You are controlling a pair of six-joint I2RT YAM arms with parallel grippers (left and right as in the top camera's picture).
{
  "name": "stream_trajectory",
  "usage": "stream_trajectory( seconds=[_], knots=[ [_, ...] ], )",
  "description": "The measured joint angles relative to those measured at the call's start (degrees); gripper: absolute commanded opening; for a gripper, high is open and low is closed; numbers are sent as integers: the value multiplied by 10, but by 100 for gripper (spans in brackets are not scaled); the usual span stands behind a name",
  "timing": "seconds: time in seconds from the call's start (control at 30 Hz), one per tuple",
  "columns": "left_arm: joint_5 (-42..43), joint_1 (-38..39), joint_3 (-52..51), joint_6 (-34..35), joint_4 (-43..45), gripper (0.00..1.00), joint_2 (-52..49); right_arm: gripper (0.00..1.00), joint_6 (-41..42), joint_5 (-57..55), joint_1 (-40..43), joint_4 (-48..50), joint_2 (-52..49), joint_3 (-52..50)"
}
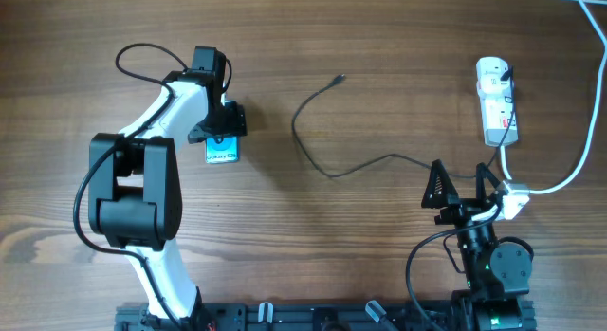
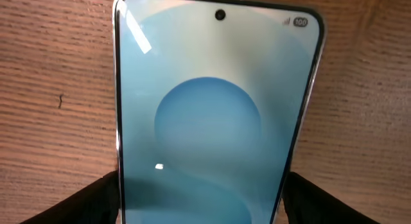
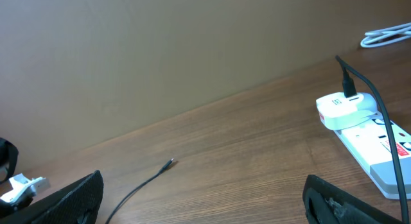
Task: Plug charger to phone and switch on socket
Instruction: 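Lift the phone upright with the left gripper, screen facing right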
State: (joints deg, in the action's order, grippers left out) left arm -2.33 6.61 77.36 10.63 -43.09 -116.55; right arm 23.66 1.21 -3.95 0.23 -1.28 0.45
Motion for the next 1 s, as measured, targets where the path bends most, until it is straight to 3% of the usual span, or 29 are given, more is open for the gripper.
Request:
stream_trajectory(
  seconds=[0.17, 0.27, 0.47, 0.67, 0.83, 0.87, 1.0],
  knots=[
    [-2, 0, -1, -3, 9, 70, 0, 100, 0, 0, 0, 0, 0, 0],
    [-2, 0, -1, -9, 12, 48, 0, 100, 0, 0, 0, 0, 0, 0],
    [-2, 0, 0, -12, 17, 54, 0, 100, 0, 0, 0, 0, 0, 0],
    [-2, 0, 3, -12, -31, 52, 11, 100, 0, 0, 0, 0, 0, 0],
    [-2, 0, 14, 4, -50, 45, 95, 100, 0, 0, 0, 0, 0, 0],
    [-2, 0, 17, 7, -52, 42, 116, 100, 0, 0, 0, 0, 0, 0],
    [-2, 0, 19, 24, -56, 10, 171, 99, 0, 0, 0, 0, 0, 0]
  ],
)
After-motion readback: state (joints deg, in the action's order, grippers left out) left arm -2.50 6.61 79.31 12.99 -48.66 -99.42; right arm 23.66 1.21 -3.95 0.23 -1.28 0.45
